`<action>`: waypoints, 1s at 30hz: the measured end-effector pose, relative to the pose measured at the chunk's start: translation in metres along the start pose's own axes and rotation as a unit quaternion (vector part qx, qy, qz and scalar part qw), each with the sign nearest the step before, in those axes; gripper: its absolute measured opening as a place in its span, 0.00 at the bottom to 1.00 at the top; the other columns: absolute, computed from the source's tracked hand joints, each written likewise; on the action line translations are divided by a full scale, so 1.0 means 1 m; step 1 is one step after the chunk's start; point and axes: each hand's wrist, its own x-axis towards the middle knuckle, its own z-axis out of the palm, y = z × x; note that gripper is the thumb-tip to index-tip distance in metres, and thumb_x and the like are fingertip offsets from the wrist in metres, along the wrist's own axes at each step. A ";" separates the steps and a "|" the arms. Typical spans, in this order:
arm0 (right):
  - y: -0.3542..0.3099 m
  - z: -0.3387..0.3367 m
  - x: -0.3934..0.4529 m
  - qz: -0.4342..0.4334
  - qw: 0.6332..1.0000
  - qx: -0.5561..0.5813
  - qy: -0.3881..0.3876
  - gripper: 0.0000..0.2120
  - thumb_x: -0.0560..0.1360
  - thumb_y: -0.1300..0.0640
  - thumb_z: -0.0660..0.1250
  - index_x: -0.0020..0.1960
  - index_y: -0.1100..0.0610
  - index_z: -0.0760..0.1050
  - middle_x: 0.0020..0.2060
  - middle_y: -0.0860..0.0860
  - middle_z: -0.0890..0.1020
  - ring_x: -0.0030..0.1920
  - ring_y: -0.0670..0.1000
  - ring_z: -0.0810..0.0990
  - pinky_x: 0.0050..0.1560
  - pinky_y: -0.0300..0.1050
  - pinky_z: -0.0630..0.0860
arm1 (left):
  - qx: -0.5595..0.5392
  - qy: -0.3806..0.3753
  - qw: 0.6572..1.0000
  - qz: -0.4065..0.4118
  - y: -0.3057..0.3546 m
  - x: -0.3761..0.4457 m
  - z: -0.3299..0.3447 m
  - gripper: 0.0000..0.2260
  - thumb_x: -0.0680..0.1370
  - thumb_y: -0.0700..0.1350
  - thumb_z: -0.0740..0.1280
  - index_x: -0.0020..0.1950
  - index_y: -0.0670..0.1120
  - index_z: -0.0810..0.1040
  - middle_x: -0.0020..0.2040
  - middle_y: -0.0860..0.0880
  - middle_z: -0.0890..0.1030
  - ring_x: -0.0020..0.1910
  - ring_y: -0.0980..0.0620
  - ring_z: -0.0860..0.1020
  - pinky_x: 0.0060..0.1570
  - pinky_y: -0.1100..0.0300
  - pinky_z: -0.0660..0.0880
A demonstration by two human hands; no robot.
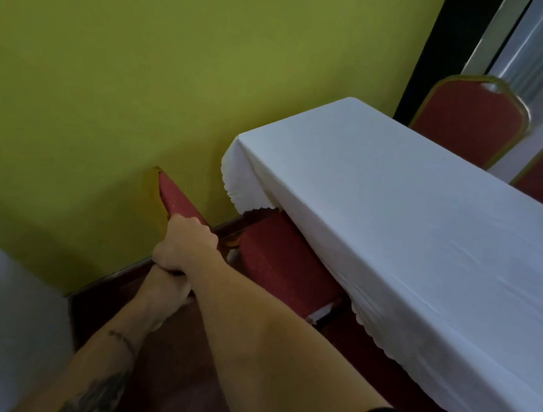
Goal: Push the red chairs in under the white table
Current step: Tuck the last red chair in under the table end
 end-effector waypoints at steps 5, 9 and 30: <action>0.003 0.003 -0.019 -0.046 0.998 -0.046 -0.017 0.17 0.77 0.56 0.72 0.63 0.61 0.76 0.59 0.58 0.80 0.59 0.63 0.82 0.48 0.52 0.73 | -0.036 0.002 0.999 -0.001 -0.022 -0.009 0.010 0.21 0.77 0.37 0.71 0.68 0.46 0.71 0.62 0.44 0.80 0.53 0.49 0.82 0.46 0.49 0.83; 0.006 0.000 -0.026 -0.069 0.995 -0.066 -0.034 0.12 0.76 0.57 0.72 0.57 0.61 0.75 0.54 0.58 0.80 0.57 0.63 0.82 0.49 0.53 0.74 | -0.098 -0.021 0.994 -0.051 -0.031 -0.017 0.020 0.20 0.79 0.42 0.70 0.69 0.45 0.71 0.64 0.44 0.79 0.60 0.46 0.80 0.40 0.57 0.81; 0.024 -0.016 -0.001 -0.019 0.998 -0.052 -0.039 0.19 0.75 0.57 0.69 0.66 0.55 0.74 0.51 0.54 0.79 0.51 0.61 0.80 0.51 0.54 0.79 | -0.145 -0.044 0.988 -0.014 -0.025 0.016 0.057 0.18 0.75 0.48 0.74 0.62 0.52 0.73 0.57 0.49 0.80 0.56 0.49 0.81 0.45 0.54 0.82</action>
